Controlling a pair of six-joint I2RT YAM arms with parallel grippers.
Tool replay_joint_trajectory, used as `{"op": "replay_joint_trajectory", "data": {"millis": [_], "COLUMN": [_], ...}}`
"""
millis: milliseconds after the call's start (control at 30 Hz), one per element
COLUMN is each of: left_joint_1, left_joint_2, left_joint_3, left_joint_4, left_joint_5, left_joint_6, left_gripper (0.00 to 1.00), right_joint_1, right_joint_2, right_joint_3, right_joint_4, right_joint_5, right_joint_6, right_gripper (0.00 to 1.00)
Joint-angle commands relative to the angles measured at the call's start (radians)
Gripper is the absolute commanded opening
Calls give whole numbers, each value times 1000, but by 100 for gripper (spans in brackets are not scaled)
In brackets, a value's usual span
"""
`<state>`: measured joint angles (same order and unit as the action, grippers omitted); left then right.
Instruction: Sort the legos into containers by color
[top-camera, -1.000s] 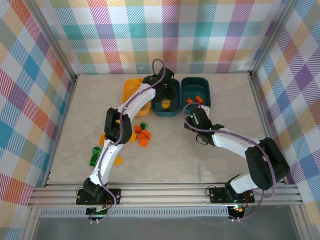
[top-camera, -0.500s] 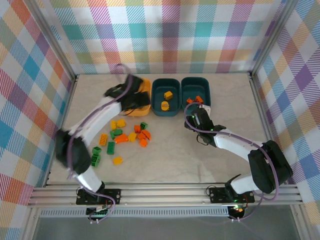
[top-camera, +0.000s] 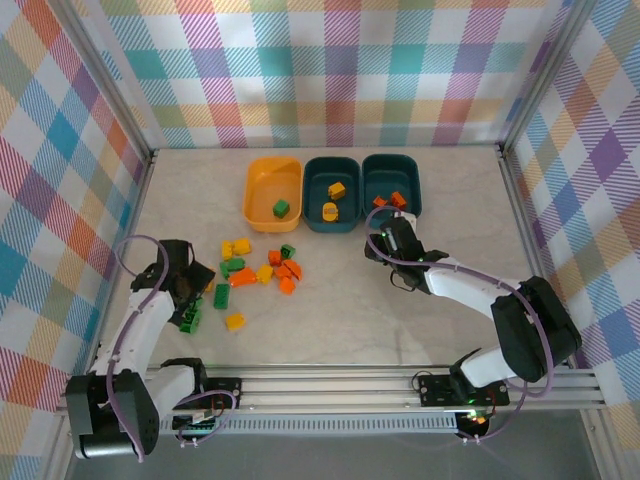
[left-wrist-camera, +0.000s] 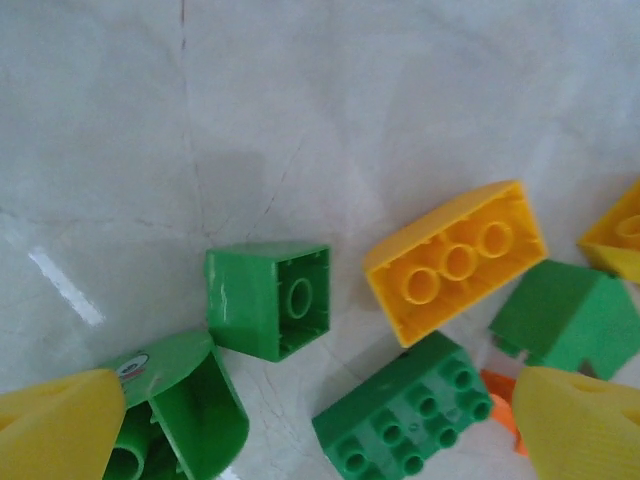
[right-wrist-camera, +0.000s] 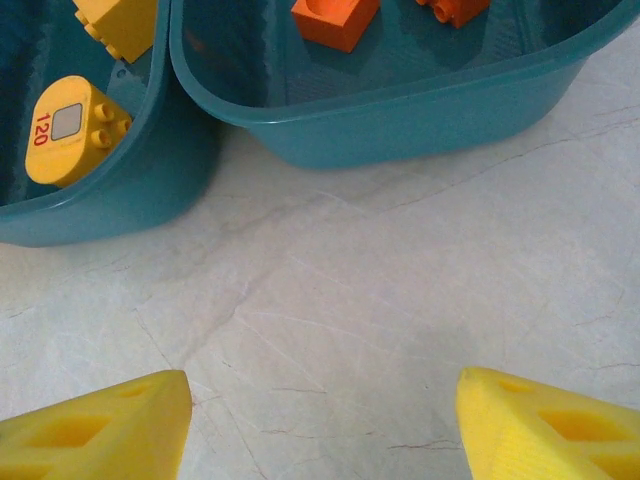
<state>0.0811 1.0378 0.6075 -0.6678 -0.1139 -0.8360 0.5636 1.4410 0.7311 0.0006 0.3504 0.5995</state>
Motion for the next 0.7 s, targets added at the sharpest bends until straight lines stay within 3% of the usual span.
{"op": "replay_joint_trajectory", "data": {"millis": [0,233,467,667], "left_joint_1": [29,28,0,-121], "left_joint_2": [49,126,5,-72], "left_joint_3": [-32,-57,-89,-53], "left_joint_4": [83,185,170,99], "left_joint_5": [96,175,216,168], "left_joint_6": [37,90,81,106], "left_gripper": [100,99,97,91], "right_joint_1": [7,8,7,7], "right_joint_2": [10,15,24,31], "right_joint_3": [14,16,21,24], "right_joint_4": [18,16,15,15], "right_joint_5": [-17,-22,-22,-29], "right_joint_6": [19,19,15,16], "right_gripper": [70,70,70,70]}}
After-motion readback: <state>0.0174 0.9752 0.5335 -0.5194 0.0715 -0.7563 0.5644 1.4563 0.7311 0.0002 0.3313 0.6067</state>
